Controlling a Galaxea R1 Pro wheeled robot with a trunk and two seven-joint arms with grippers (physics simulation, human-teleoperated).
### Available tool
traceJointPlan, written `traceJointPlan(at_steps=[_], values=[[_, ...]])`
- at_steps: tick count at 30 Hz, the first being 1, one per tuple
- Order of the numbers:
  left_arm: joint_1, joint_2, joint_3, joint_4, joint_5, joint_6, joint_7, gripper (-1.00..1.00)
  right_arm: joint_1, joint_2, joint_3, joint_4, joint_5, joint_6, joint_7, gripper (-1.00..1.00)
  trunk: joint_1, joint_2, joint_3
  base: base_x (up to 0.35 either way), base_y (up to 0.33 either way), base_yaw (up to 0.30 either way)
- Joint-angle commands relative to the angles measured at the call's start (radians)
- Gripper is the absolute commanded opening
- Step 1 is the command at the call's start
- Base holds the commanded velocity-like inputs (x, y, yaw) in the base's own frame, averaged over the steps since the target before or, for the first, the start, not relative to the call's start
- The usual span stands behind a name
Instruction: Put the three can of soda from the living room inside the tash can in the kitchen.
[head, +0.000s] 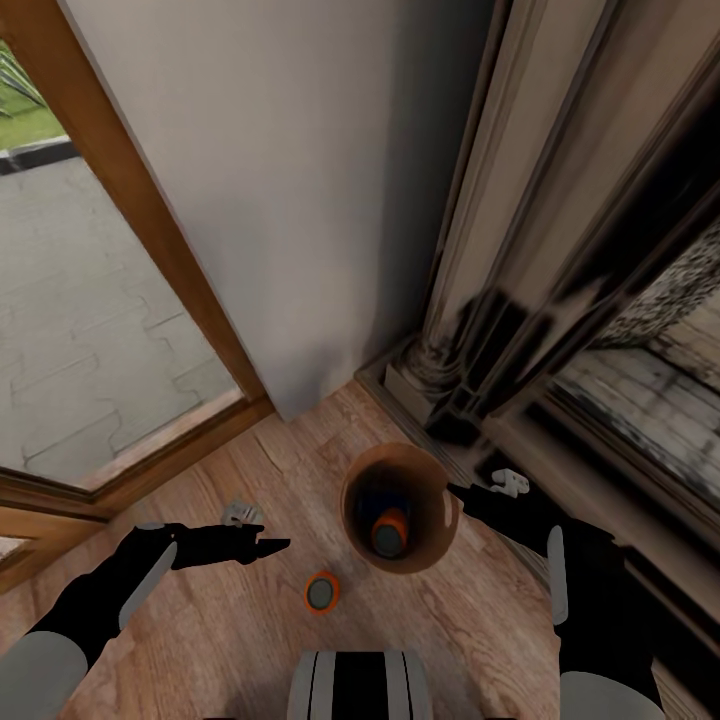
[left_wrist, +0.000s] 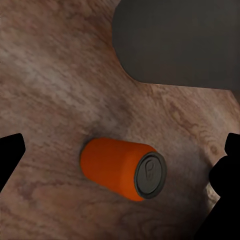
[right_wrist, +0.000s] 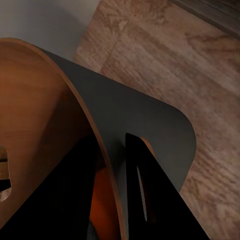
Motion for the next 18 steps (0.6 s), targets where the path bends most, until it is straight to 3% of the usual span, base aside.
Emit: traceJointPlan(at_steps=[1, 5, 10, 18], values=[[0.0, 0.0, 0.0, 0.0, 0.0, 0.0, 0.002, 1.0, 0.0, 0.0, 0.001, 0.0, -0.025, 0.013, 0.002, -1.0, 0.0, 0.0, 0.0, 0.0, 0.0, 0.0], [0.0, -0.007, -0.001, 0.0, -0.001, 0.002, 0.008, 1.0, 0.0, 0.0, 0.001, 0.0, -0.025, 0.013, 0.001, -1.0, 0.0, 0.0, 0.0, 0.0, 0.0, 0.0], [0.0, -0.04, -0.008, 0.0, -0.002, 0.006, 0.013, 1.0, 0.0, 0.0, 0.001, 0.0, -0.023, 0.013, 0.001, -1.0, 0.0, 0.0, 0.0, 0.0, 0.0, 0.0], [0.0, -0.046, -0.009, 0.0, -0.002, 0.005, 0.013, 1.0, 0.0, 0.0, 0.001, 0.0, -0.024, 0.014, 0.002, -1.0, 0.0, 0.0, 0.0, 0.0, 0.0, 0.0]])
